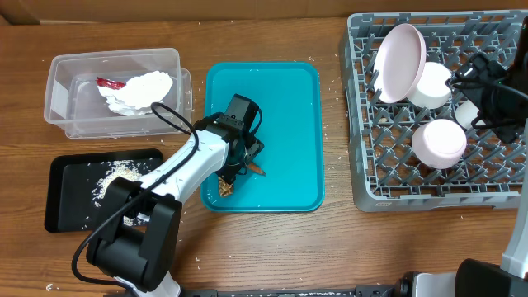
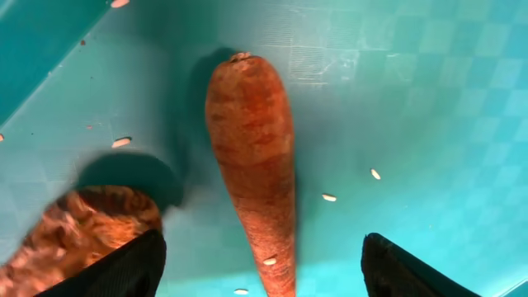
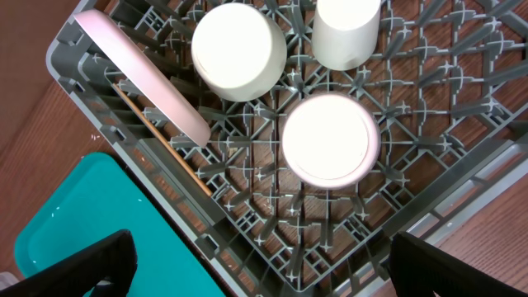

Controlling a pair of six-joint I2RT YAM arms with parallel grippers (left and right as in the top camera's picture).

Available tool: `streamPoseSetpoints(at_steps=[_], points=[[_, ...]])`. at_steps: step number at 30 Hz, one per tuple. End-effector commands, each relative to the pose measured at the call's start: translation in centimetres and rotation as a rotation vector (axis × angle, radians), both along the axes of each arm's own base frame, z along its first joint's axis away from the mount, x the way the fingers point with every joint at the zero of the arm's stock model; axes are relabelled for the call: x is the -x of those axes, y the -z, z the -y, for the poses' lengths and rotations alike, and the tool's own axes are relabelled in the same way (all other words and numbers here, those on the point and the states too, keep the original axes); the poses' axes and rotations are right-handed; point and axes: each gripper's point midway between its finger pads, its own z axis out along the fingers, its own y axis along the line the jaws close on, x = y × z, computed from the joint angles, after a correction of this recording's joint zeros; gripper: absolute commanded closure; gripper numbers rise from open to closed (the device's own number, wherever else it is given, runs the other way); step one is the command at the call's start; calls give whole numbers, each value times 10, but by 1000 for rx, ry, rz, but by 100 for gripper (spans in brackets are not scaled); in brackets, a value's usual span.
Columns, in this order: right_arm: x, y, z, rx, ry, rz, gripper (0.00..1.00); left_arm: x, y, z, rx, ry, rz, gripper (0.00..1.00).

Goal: Sort waste into correct bins and load items into the dishwasher
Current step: 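Reposition the left gripper along the carrot to secure a grip, then lift the carrot off the teal tray with the left gripper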

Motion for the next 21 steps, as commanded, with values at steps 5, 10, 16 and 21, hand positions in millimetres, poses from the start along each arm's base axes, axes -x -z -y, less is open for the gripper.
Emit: streamPoseSetpoints(at_steps=[5, 10, 16, 21], points=[[0, -5, 2, 12, 5, 15, 0, -23, -22, 5, -1, 19, 118, 16], [0, -5, 2, 12, 5, 15, 0, -27, -22, 1, -25, 10, 136, 16], [0, -5, 2, 12, 5, 15, 0, -34, -18, -3, -54, 0, 155, 15], [0, -5, 2, 12, 5, 15, 0, -34, -12, -4, -65, -1, 146, 15]])
